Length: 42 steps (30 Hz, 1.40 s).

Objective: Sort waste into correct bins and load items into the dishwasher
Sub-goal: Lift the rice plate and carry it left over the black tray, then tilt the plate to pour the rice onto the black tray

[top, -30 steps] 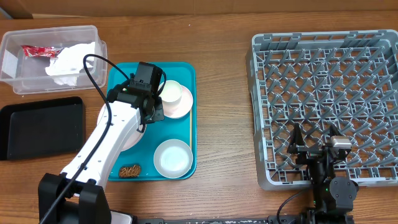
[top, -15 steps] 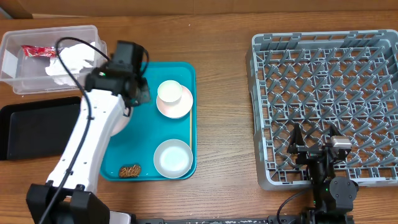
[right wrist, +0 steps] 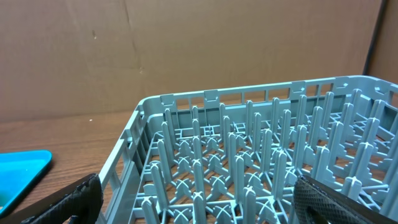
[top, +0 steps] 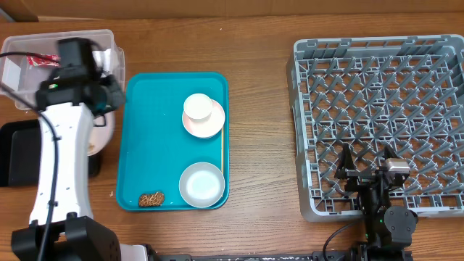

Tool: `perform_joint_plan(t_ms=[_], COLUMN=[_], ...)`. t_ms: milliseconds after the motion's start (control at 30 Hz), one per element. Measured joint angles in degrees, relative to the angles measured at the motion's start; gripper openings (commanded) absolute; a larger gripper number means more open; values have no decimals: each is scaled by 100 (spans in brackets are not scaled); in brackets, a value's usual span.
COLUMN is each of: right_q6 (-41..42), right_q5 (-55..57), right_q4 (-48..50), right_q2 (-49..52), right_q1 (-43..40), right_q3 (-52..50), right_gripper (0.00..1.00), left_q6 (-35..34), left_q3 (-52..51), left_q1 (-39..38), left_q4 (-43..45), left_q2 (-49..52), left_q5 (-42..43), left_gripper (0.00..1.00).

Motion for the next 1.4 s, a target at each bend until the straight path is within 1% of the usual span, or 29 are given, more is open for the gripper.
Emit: perform_joint_plan(t_ms=[100,333,567,700,933,967,1100,1233,1400], right_q6=[0,0,0,-2,0,0,0,0,0], right_q5=[2,2,0,2,0,2,2,-2,0], right_q4=[-2,0,4,-2,-7,-2,0,-2,-2], right_q2=[0,0,0,0,0,0,0,0,0], right_q1=[0,0,0,0,0,0,0,0,0], right_q3=[0,0,0,0,0,0,0,0,0], right_gripper=[100,100,100,100,100,100,100,100,100], left_q6=[26,26,-72,-210,-299,-302,-321,-479,-601], left_q3=[0,4,4,4,7,7,4,13,15], left_q1=[487,1283,1792,1982,2441,2618,3152,3724,4245], left_q4=[205,562,857,944,1014,1012,1014,946,820], left_q2=[7,315,1099,1213,1172,1119,953,844,837], left_q5=[256,566,1047,1381,2553,2850,3615,4190,4601], left_gripper=[4,4,4,4,4,4,4,4,4])
